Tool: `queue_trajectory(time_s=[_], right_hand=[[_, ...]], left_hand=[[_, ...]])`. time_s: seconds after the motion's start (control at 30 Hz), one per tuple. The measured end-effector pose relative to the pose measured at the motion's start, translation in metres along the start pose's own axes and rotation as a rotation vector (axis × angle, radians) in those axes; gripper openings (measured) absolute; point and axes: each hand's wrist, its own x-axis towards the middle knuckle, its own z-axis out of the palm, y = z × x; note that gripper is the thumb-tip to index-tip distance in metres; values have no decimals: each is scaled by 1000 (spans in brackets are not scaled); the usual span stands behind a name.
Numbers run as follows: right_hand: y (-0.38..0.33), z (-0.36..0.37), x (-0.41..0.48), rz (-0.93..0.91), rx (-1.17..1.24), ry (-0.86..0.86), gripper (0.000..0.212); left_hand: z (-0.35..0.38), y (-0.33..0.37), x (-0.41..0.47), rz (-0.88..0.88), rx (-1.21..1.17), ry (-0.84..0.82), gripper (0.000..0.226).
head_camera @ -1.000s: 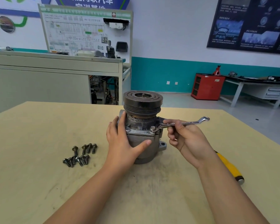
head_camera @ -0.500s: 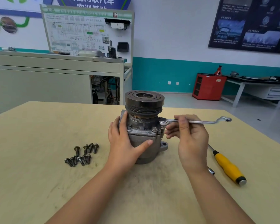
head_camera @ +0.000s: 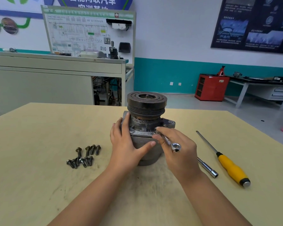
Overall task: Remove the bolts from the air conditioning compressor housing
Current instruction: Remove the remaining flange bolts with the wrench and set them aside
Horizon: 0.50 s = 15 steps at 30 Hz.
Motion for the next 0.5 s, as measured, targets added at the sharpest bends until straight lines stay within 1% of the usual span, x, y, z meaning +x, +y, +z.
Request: queue_trajectory(time_s=[0.1,0.17,0.2,0.23,0.27,0.33,0.37,0.43,0.5], right_hand=[[2,1,-1,-77,-68,4,38],[4,3,-3,-121,-73,10,40],[4,4,-5,-114,-50,8,42],[4,4,-6,-70,1,6,39],[4,3,-7,20,88,7,31],[5,1,-7,268,306,0,13],[6,1,-7,380,392,-11,7],[5,1,-8,548,540,-11,12],[4,2,-5,667,659,34,15]], left_hand=[[0,0,0,-9,-6,1,98],[0,0,0,-16,-14,-3,98],[0,0,0,-18,-19,-4,98],[0,0,0,-19,-20,-5,98],[0,0,0,-20,-15,-6,97],[0,0,1,-17,1,-8,96],[0,-1,1,-14,7,-8,95],[0,-1,1,-7,15,-7,96],[1,-1,0,-1,13,-1,98]])
